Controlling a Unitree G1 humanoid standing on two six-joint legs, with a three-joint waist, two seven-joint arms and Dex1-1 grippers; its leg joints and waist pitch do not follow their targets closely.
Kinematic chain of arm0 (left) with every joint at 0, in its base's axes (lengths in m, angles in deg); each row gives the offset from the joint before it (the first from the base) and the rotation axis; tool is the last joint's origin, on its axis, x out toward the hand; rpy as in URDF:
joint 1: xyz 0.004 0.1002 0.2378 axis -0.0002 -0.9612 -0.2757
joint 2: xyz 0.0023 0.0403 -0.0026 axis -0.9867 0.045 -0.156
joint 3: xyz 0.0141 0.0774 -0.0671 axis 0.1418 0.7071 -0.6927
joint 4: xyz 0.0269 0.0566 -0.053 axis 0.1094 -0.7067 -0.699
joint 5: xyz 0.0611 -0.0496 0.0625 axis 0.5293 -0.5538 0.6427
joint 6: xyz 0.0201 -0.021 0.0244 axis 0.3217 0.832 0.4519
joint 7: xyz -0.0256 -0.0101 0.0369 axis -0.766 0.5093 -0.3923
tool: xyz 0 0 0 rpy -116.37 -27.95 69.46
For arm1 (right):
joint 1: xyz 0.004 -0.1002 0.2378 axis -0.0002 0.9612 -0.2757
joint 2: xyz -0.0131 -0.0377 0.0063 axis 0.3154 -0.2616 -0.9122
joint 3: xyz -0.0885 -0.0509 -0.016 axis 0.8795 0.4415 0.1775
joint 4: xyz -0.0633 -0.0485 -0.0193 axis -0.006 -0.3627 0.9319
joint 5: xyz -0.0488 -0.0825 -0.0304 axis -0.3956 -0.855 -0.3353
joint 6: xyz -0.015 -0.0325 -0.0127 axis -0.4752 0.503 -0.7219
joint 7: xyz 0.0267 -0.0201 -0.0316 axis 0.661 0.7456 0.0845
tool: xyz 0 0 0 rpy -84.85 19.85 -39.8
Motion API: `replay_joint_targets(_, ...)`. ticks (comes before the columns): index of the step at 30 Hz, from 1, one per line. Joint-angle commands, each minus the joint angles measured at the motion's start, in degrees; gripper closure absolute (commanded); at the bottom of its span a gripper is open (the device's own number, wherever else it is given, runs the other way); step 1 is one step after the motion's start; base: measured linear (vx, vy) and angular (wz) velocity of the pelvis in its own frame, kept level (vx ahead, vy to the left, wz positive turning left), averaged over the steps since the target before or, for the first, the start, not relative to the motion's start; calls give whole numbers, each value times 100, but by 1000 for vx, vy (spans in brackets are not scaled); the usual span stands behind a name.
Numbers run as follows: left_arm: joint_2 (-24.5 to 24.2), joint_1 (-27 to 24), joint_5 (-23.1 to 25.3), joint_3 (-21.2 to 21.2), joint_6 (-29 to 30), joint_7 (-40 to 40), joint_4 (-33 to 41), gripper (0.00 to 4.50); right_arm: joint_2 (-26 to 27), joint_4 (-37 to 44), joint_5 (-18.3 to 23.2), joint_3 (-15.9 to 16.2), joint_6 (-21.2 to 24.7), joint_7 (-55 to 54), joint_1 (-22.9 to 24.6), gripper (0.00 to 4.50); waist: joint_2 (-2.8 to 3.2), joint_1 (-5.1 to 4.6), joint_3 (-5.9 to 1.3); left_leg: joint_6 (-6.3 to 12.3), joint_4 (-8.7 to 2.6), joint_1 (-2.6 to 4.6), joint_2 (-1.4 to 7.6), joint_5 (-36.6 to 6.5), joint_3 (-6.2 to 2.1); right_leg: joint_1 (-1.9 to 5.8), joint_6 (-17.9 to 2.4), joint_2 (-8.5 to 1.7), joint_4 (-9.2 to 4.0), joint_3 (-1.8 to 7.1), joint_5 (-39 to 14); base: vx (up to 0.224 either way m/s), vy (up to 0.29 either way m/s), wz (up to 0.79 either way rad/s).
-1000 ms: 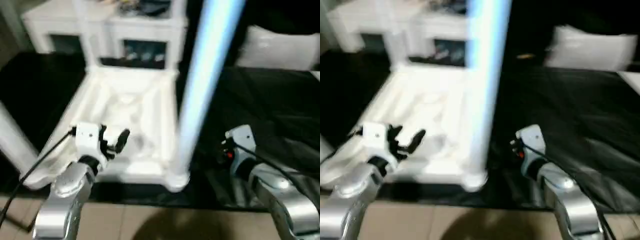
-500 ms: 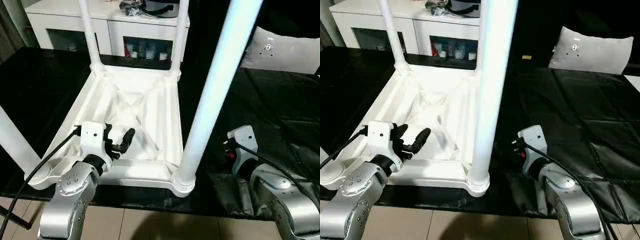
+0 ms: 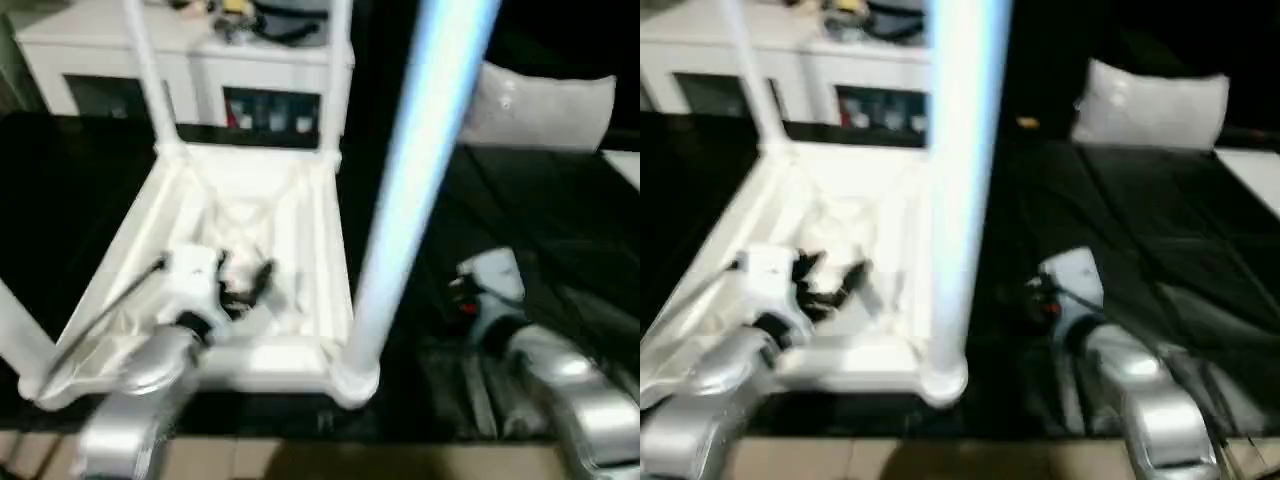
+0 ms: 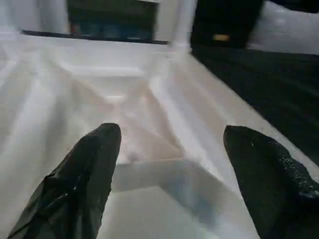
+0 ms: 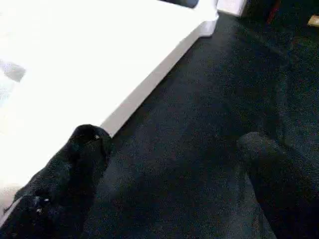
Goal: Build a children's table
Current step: Rotate table base
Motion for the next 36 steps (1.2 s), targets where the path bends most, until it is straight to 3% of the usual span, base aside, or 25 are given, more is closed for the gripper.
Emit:
replay_joint_targets(1,96,54,18,188,8,11,41,79,-109,6,-20,-128,14,-5,41,0,90,-207,-175,2334,-825,558,808,-378,-558,-510,100,-302,-97,97,245,0,0,0)
replay_joint_targets(2,106,62,26,195,6,19,29,79,-113,-10,-17,-132,5,4,36,0,-96,-153,-92,1888,-702,238,384,-792,-139,-255,-76,-464,-679,273,452,0,0,0)
replay_joint_targets(3,106,66,25,202,5,28,24,79,-113,-18,-20,-136,2,12,33,0,-158,-33,-32,1513,-529,20,117,-954,113,-35,-363,-633,-994,494,-132,0,0,0)
replay_joint_targets(4,105,70,22,210,3,37,18,79,-111,-25,-25,-141,-1,20,31,0,-191,154,-57,922,-83,-241,33,-339,154,428,-516,-1075,-1354,817,-2004,31,-70,2)
replay_joint_targets(5,98,71,13,216,3,44,16,79,-101,-27,-39,-148,-1,29,29,0,-192,196,-133,666,-74,-374,80,185,114,561,-603,-993,-1308,797,-2120,52,-50,-8)
replay_joint_targets(6,97,71,12,216,3,44,17,79,-100,-27,-40,-148,-1,29,29,0,-150,193,-129,608,-201,-363,106,355,124,551,-669,-868,-1292,702,-1861,52,-50,-8)
replay_joint_targets(7,93,71,10,215,4,46,19,79,-93,-26,-50,-152,-3,34,30,0,-62,152,-132,567,-490,-280,144,539,150,470,-732,-508,-1172,431,-1181,62,-16,-3)
replay_joint_targets(8,93,80,23,189,-26,45,9,79,-119,-19,-70,-133,-35,6,28,0,36,140,-196,696,-590,-101,166,825,125,344,-689,-298,-1011,278,-197,88,7,6)
replay_joint_targets(9,92,78,29,173,-55,44,2,79,-131,-11,-93,-121,-62,-12,35,0,30,92,-212,846,-598,-20,192,1027,84,259,-697,-240,-909,240,313,88,7,6)
replay_joint_targets(10,82,83,22,164,-88,17,-13,79,-135,-8,-107,-115,-94,-24,41,0,83,54,-349,1186,-526,68,223,2013,-41,202,-665,-197,-675,170,1426,113,10,9)
replay_joint_targets(11,38,101,44,171,-68,-9,-32,79,-135,-11,-125,-111,-152,-33,46,0,85,12,-446,1626,-371,371,362,3490,-287,-157,-476,-171,-430,159,2336,101,17,5)
replay_joint_targets(12,-9,118,62,181,-78,-48,-55,79,-132,-13,-139,-106,-203,-39,51,0,73,-4,-449,1786,-299,414,442,4084,-360,-314,-374,-268,-407,226,2492,101,17,5)
replay_joint_targets(13,-87,149,95,199,-95,-114,-94,79,-128,-18,-164,-99,-287,-49,59,0,21,39,-438,1747,-204,308,388,4601,-320,-329,-267,-401,-451,363,2734,60,31,8)
replay_joint_targets(14,-197,192,101,208,-156,-233,-139,79,-127,-25,-187,-83,-372,-38,64,0,0,123,-422,1362,-178,28,153,4727,-151,-139,-192,-354,-405,435,3673,0,0,0)
replay_joint_targets(16,-409,264,1,248,-256,-577,-170,44,-146,-40,-230,-50,-473,19,55,0,-49,188,-427,736,-243,-122,80,3816,-42,-23,44,-289,-382,437,4429,0,0,0)
replay_joint_targets(17,-578,299,-53,319,-226,-825,-168,44,-148,-57,-240,-31,-536,67,49,0,-48,191,-352,345,-361,-173,116,2881,-16,-5,55,-303,-434,407,4192,-52,-12,-3)
replay_joint_targets(18,-763,326,-109,415,-159,-1112,-151,44,-163,-94,-231,-2,-625,154,31,0,-21,197,-316,181,-415,-162,151,2347,-11,-24,27,-331,-481,400,3871,-52,-12,-3)
replay_joint_targets(20,-1103,363,-154,584,-39,-1570,-109,10,-215,-180,-177,84,-790,364,-17,0,10,143,-169,-263,-654,-76,257,71,-7,-52,-201,-423,-676,397,1707,-84,-12,-3)
replay_joint_targets(21,-1258,380,-172,644,2,-1763,-93,10,-251,-247,-157,133,-870,481,-37,0,23,135,-154,-309,-702,-51,271,-278,-7,-46,-276,-437,-711,402,1251,-96,-10,-3)
replay_joint_targets(23,-1691,493,-247,750,79,-2290,-106,4,-570,-1621,-221,85,-1921,1247,-160,0,36,102,-81,-309,-818,6,306,-1223,20,-98,-562,-506,-836,448,-145,-107,-1,-2)
replay_joint_targets(24,-1691,493,-247,750,79,-2290,-106,4,-570,-1621,-221,85,-1921,1247,-160,0,49,97,-42,-300,-828,50,316,-1501,48,-143,-718,-523,-911,472,-642,-110,2,0)
replay_joint_targets(27,-2258,677,-338,843,67,-3030,-205,1,-958,-1430,-106,40,-1819,1758,-205,0,-4,140,-24,-219,-852,78,322,-1616,106,-128,-695,-538,-975,503,-1196,-98,8,5)
replay_joint_targets(28,-2339,699,-346,856,56,-3132,-219,1,-998,-1418,-99,50,-1808,1825,-216,0,-2,139,-79,-96,-852,-10,325,-1045,99,-64,-689,-521,-894,488,-625,-52,7,-4)
replay_joint_targets(29,-2538,746,-391,917,33,-3434,-222,1,-1103,-1443,-74,83,-1808,2024,-246,0,28,144,-87,1,-846,-17,331,-757,108,-104,-737,-510,-867,465,-191,0,0,0)
replay_joint_targets(36,-3362,991,-681,1206,115,-4757,-212,1,-1358,-1690,64,216,-2121,2692,-403,0,8,127,-139,160,-779,-38,321,-364,165,-137,-1032,-493,-786,448,598,0,0,0)
